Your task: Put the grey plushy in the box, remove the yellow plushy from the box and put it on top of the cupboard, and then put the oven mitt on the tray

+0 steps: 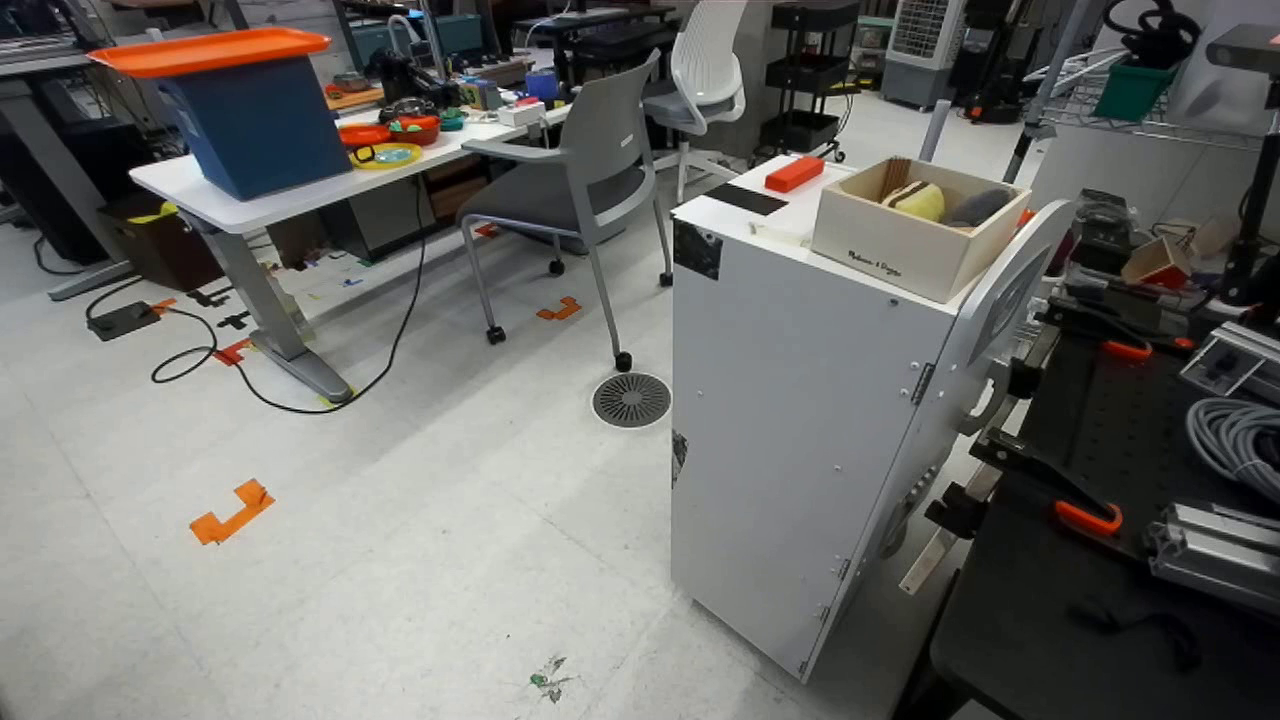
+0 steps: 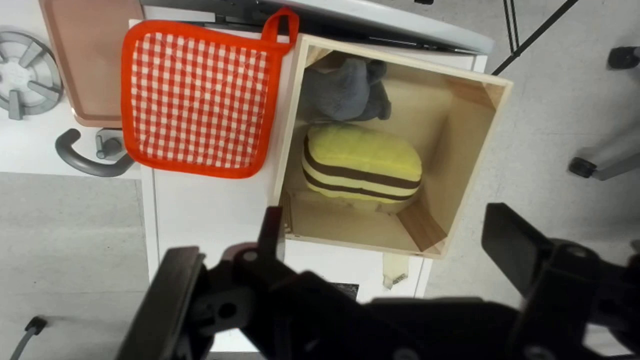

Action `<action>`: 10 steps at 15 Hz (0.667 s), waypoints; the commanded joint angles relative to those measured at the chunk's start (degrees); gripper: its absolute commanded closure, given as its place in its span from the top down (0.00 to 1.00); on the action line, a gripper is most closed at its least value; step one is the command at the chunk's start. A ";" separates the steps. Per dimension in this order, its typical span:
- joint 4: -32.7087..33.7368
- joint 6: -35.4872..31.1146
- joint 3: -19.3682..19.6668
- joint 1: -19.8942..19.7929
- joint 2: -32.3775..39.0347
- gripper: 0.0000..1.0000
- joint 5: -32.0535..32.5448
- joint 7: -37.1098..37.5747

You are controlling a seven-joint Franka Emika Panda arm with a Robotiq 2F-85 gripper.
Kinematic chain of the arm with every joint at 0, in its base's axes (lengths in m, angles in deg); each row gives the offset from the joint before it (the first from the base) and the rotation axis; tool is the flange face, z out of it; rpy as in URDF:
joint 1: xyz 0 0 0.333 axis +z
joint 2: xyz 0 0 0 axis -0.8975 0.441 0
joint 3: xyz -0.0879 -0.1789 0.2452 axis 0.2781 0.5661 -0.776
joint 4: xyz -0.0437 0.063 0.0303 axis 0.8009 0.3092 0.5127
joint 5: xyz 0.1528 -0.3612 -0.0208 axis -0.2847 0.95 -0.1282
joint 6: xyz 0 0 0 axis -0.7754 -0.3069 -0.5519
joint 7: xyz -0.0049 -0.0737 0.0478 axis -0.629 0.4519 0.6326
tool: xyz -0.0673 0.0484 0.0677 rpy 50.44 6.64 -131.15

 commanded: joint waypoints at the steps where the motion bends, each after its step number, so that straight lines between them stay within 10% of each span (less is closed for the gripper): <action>1: -0.34 -2.82 0.33 0.78 0.54 1.00 -1.21 -4.07; 10: 0.44 -5.75 -1.33 2.17 4.42 1.00 -0.58 -5.35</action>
